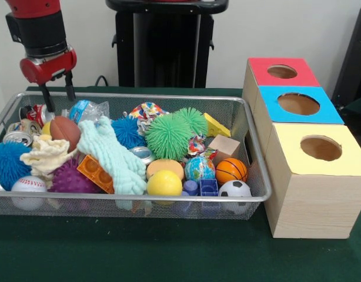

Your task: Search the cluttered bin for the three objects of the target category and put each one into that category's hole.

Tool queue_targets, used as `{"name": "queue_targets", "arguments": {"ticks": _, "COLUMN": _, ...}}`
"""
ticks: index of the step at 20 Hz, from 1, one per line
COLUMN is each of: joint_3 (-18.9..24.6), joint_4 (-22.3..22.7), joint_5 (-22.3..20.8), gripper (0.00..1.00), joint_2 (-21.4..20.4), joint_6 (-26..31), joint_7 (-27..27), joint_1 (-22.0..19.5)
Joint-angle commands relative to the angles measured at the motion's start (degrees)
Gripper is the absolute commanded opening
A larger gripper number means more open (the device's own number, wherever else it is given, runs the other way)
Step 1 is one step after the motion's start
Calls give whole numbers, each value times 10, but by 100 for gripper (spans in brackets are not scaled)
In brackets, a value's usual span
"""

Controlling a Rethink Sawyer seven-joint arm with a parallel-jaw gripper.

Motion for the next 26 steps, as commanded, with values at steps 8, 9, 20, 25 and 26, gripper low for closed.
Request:
{"name": "queue_targets", "arguments": {"ticks": 8, "joint_3": -37, "joint_4": -26, "joint_5": -37, "gripper": 100, "joint_2": 42, "joint_6": -4, "joint_7": -102, "joint_1": -22}}
{"name": "queue_targets", "arguments": {"ticks": 9, "joint_3": -36, "joint_4": -32, "joint_5": -32, "gripper": 100, "joint_2": 50, "joint_6": -8, "joint_7": -96, "joint_1": -27}}
{"name": "queue_targets", "arguments": {"ticks": 20, "joint_3": -41, "joint_4": -74, "joint_5": -35, "gripper": 100, "joint_2": 91, "joint_6": -8, "joint_7": -87, "joint_1": -39}}
{"name": "queue_targets", "arguments": {"ticks": 25, "joint_3": -48, "joint_4": -94, "joint_5": -52, "gripper": 100, "joint_2": 103, "joint_6": 0, "joint_7": -117, "joint_1": -38}}
{"name": "queue_targets", "arguments": {"ticks": 26, "joint_3": -49, "joint_4": -98, "joint_5": -58, "gripper": 100, "joint_2": 103, "joint_6": -1, "joint_7": -120, "joint_1": -37}}
